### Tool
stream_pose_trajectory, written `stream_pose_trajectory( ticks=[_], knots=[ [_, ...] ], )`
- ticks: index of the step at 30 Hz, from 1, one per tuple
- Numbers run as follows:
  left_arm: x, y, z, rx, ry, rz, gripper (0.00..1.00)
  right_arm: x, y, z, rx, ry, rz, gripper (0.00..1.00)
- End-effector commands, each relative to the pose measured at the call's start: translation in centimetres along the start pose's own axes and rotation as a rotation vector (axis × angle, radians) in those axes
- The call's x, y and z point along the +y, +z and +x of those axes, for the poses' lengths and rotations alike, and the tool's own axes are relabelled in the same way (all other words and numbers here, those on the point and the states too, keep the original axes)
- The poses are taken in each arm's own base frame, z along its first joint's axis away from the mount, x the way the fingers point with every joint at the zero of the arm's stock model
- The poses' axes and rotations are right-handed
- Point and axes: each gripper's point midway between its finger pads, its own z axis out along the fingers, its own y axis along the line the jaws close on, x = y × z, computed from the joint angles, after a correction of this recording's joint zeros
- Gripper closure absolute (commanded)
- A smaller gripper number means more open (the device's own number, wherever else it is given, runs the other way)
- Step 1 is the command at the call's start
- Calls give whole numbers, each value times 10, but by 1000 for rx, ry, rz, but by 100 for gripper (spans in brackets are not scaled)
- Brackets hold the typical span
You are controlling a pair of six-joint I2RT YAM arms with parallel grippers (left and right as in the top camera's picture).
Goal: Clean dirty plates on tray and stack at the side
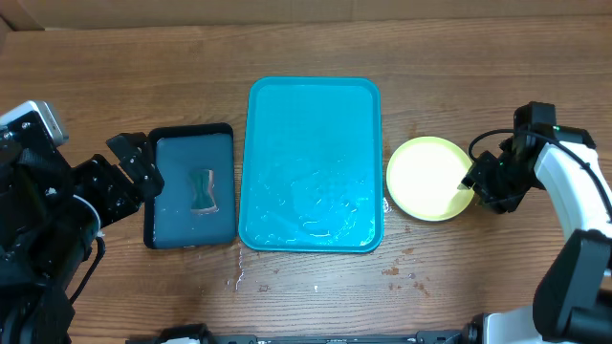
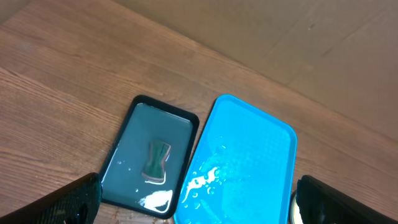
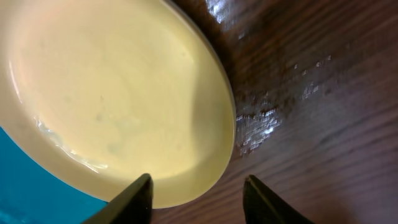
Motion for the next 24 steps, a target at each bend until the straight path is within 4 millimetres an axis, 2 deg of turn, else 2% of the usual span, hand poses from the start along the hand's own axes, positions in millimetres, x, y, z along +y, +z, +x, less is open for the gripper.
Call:
stream_pose_trajectory(
  ticks=[1, 3, 4, 5, 9, 11, 14, 18, 24],
  knots=[
    [-4, -2, -2, -6, 28, 18, 0, 43, -58, 7, -124, -165, -181, 43],
    [-4, -2, -2, -6, 28, 18, 0, 72, -94, 29, -180, -319, -312, 32],
    [-4, -2, -2, -6, 28, 18, 0, 84, -111, 42, -207, -395, -372, 22],
    [-4, -2, -2, -6, 28, 17, 0, 94, -128, 57, -236, -464, -421, 1],
    [-4, -2, -2, -6, 28, 18, 0, 113, -177, 113, -353, -654, -541, 0],
    [-4, -2, -2, -6, 28, 18, 0, 115, -194, 141, -395, -728, -590, 1],
    [-4, -2, -2, -6, 28, 18, 0, 112, -213, 167, -449, -803, -644, 0],
    [-4, -2, -2, -6, 28, 18, 0, 97, -225, 185, -490, -811, -661, 0],
    [-4, -2, -2, -6, 28, 18, 0, 71, -238, 167, -694, -748, -535, 0]
  ],
)
